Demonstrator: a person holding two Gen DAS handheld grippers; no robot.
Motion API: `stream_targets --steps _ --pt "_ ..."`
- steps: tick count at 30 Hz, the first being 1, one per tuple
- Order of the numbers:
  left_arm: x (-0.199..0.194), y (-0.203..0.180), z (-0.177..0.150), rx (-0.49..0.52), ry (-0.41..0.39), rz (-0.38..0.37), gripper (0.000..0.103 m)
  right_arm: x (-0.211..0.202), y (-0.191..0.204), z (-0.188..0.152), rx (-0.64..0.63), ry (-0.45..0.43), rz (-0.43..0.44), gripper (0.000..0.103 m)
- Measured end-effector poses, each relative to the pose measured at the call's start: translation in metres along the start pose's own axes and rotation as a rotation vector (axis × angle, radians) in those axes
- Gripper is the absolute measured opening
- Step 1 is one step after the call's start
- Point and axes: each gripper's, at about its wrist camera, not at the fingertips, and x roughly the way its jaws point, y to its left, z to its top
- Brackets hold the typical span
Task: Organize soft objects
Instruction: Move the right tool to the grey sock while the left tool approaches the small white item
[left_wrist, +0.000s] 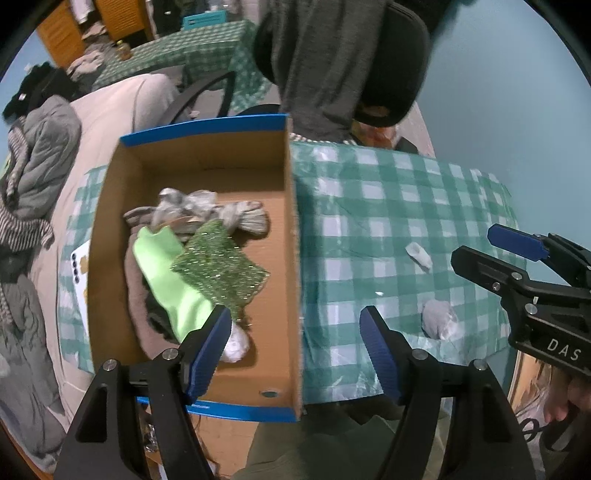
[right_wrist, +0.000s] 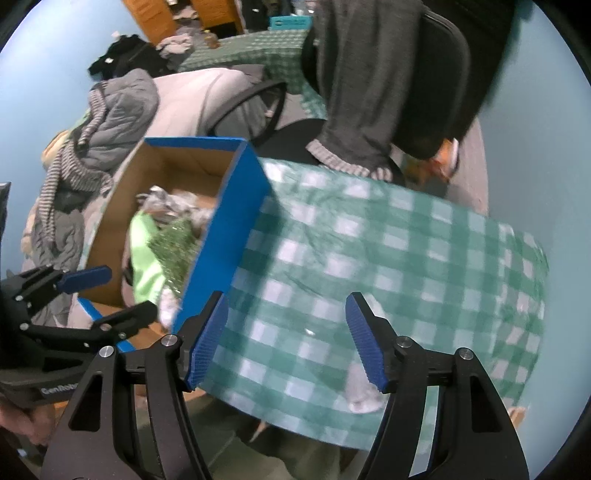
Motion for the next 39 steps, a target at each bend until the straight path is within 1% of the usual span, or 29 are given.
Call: stream_targets --steps 2,5,10,15,21,24,27,30,39 --pt "0.002 -0.009 0.001 0.024 0.006 -0.004 0.073 -0.002 -0.011 -0.007 0.024 0.009 -0.009 0.069" --pt "0.008 -0.02 0.003 0.057 0.019 -0.01 0.074 -0.004 -0.024 -0.018 0.052 0.017 -0.019 0.073" --pt "0.019 -0.04 0.002 0.121 0.044 -0.017 0.074 -0.001 -0.048 -0.036 0.101 0.039 -0.024 0.074" --pt "0.032 -0.061 -0.002 0.188 0.07 -0.019 0.074 0.014 -0.07 -0.057 0.167 0.082 -0.016 0.074" --pt "0.05 -0.077 -0.009 0.237 0.106 -0.011 0.074 0.031 -0.083 -0.075 0.229 0.121 0.005 0.074" --pt "0.061 -0.081 -0.012 0.254 0.125 -0.011 0.074 0.041 -0.088 -0.082 0.242 0.14 0.001 0.074" --pt "0.07 -0.082 -0.015 0.251 0.147 -0.023 0.074 0.05 -0.093 -0.089 0.25 0.153 -0.005 0.074" --pt "0.081 -0.082 -0.019 0.246 0.166 -0.02 0.074 0.059 -0.098 -0.096 0.252 0.173 -0.01 0.074" --pt "0.098 -0.088 -0.025 0.263 0.187 -0.01 0.074 0.084 -0.099 -0.107 0.232 0.209 -0.023 0.074"
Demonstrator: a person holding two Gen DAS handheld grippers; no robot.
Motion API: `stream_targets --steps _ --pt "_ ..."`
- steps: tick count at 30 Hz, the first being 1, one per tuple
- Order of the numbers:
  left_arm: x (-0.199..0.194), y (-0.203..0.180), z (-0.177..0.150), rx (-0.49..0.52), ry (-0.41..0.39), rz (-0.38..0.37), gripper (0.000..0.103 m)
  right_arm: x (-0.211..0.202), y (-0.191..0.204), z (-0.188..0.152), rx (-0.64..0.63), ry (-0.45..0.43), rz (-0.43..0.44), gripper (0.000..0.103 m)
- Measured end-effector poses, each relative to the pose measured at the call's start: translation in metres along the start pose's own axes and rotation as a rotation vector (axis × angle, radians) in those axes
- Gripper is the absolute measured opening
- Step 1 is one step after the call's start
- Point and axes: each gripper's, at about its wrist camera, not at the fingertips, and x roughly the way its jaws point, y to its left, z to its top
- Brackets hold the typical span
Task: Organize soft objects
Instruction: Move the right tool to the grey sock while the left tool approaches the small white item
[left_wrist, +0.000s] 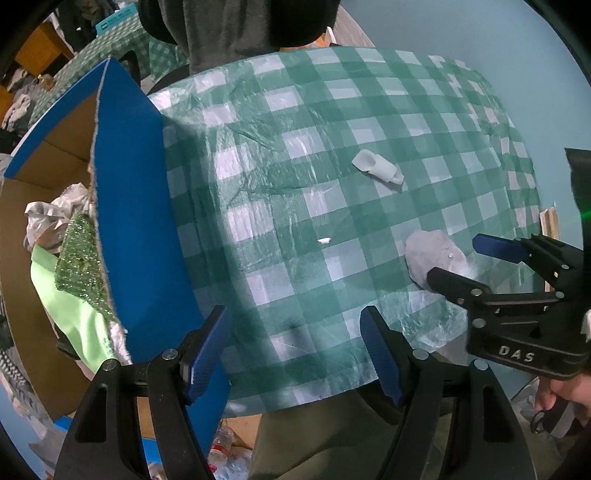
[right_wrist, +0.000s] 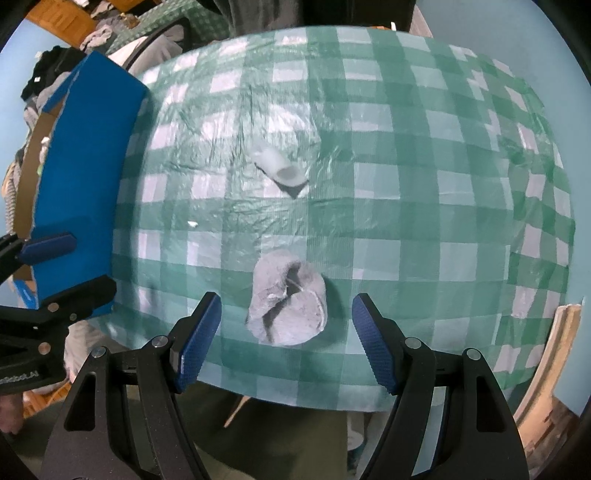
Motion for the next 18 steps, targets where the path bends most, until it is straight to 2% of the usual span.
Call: stream_targets --steps 13,16,18 --pt "0.013 0.0 0.003 -0.022 0.028 0.004 0.074 0.025 0.001 -0.005 -0.068 0.024 -0.043 0.073" --pt "0.015 0.001 0.004 -0.027 0.031 0.004 0.074 0.027 0.003 -0.003 -0.079 0.02 -0.044 0.063" --pt "0.017 0.001 0.006 -0.03 0.035 0.004 0.074 0.028 0.002 -0.004 -0.083 0.029 -0.047 0.051"
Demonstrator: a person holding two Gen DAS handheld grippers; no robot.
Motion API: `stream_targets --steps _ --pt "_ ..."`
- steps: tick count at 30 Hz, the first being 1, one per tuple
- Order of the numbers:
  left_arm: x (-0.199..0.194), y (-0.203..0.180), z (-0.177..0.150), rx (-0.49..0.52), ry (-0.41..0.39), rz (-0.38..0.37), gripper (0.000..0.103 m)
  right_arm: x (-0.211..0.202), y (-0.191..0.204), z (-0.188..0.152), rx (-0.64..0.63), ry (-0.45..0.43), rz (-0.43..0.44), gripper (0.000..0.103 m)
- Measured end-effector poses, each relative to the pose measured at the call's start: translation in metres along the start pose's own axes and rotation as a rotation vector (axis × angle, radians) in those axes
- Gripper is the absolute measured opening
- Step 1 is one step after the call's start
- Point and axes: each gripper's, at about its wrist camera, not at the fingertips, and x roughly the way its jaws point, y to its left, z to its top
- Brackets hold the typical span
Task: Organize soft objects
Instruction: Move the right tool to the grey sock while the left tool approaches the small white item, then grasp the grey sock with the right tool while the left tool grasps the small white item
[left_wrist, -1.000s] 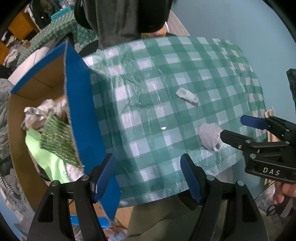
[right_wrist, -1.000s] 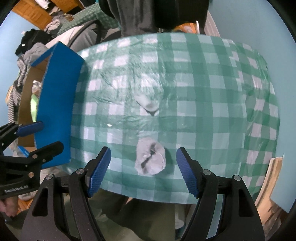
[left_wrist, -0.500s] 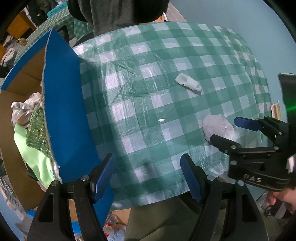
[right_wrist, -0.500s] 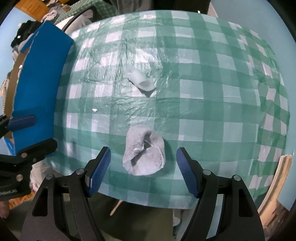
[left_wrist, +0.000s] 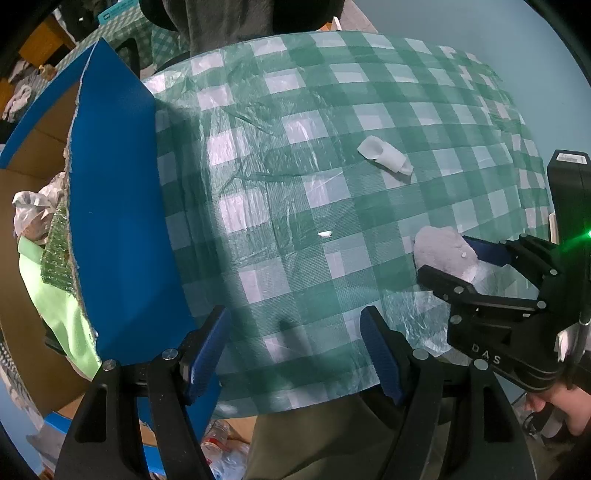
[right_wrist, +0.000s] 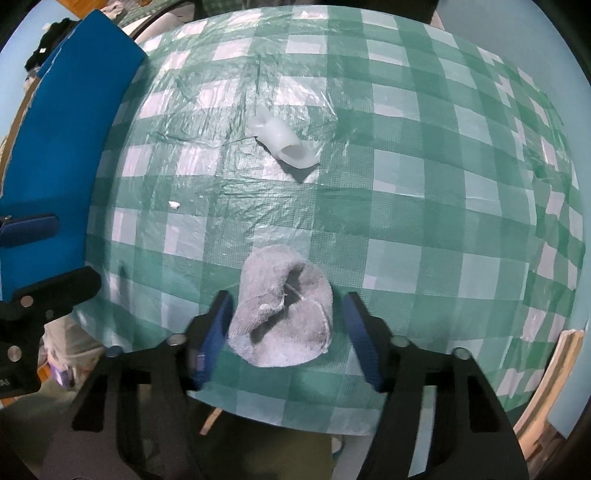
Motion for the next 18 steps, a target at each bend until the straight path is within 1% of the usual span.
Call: stream_targets --steps 1,3,5,9,11,18 --pt "0.001 0.0 0.0 -0.001 0.002 0.001 0.074 0.0 -0.001 -0.001 -0.002 0.002 0.009 0.048" --pt "0.001 -0.001 0.001 -0.003 0.003 0.001 0.074 -0.001 -0.004 -0.002 -0.007 -0.002 0.018 0.036" --pt "0.002 -0.003 0.002 -0.004 0.002 0.002 0.074 -0.006 -0.007 -0.002 -0.015 -0.01 0.021 0.031" --pt "0.001 -0.009 0.007 -0.01 0.001 0.0 0.074 -0.018 -0.016 -0.002 -0.02 -0.037 0.031 0.028" --pt "-0.001 -0.01 0.01 -0.022 0.005 -0.008 0.074 -0.025 -0.015 0.005 -0.015 -0.051 0.032 0.028" --pt "0.001 -0.017 0.031 -0.112 0.022 -0.063 0.074 -0.049 -0.04 0.016 -0.009 -0.098 0.026 0.028"
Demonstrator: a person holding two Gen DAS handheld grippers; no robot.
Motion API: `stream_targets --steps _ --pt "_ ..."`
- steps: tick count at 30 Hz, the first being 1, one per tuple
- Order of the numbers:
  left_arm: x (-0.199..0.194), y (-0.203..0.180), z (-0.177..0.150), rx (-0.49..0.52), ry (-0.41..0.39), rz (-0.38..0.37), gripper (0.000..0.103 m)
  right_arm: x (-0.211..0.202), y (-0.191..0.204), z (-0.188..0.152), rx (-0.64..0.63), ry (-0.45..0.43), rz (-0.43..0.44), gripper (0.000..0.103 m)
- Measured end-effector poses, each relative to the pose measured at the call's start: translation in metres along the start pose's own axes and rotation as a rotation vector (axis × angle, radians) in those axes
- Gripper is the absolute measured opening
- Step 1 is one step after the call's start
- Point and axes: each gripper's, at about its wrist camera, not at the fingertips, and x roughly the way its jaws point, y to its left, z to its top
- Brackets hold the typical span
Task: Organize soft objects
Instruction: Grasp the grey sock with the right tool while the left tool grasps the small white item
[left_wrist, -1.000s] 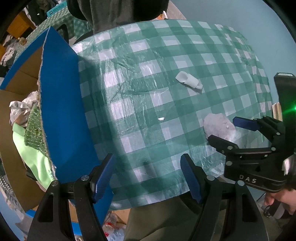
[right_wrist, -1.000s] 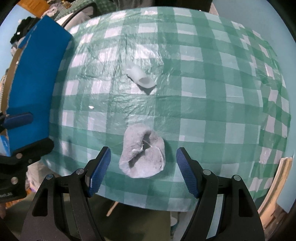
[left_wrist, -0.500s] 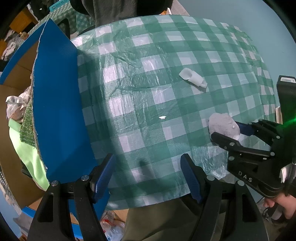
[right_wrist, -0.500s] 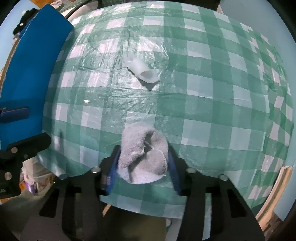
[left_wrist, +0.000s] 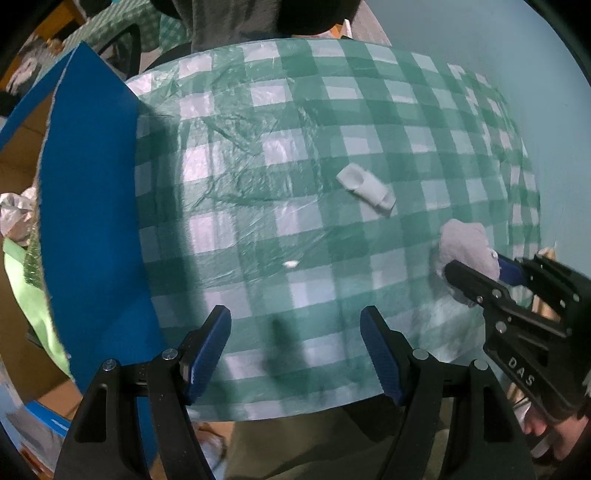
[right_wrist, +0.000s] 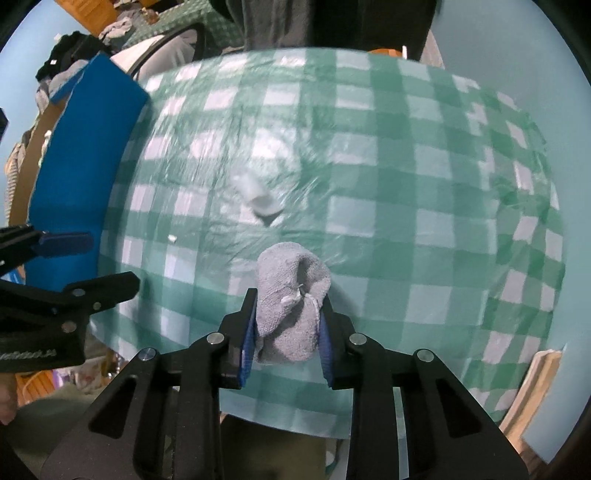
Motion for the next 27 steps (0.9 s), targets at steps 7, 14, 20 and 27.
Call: stream_targets --steps 7,14,20,27 --pt "0.006 -0.003 0.028 -0.141 0.008 -0.046 0.074 -0.009 -0.014 0.014 -0.005 -0.033 -0.004 0.028" --pt "0.019 0.004 0.042 -0.311 0.024 -0.105 0.074 -0.012 -0.031 0.03 -0.024 -0.041 0.005 0.028" --pt "0.033 0.001 0.056 -0.421 0.038 -0.122 0.074 -0.014 -0.041 0.04 -0.051 -0.042 0.021 0.028" --pt "0.042 0.006 0.061 -0.497 0.061 -0.142 0.074 -0.011 -0.054 0.05 -0.074 -0.035 0.034 0.028"
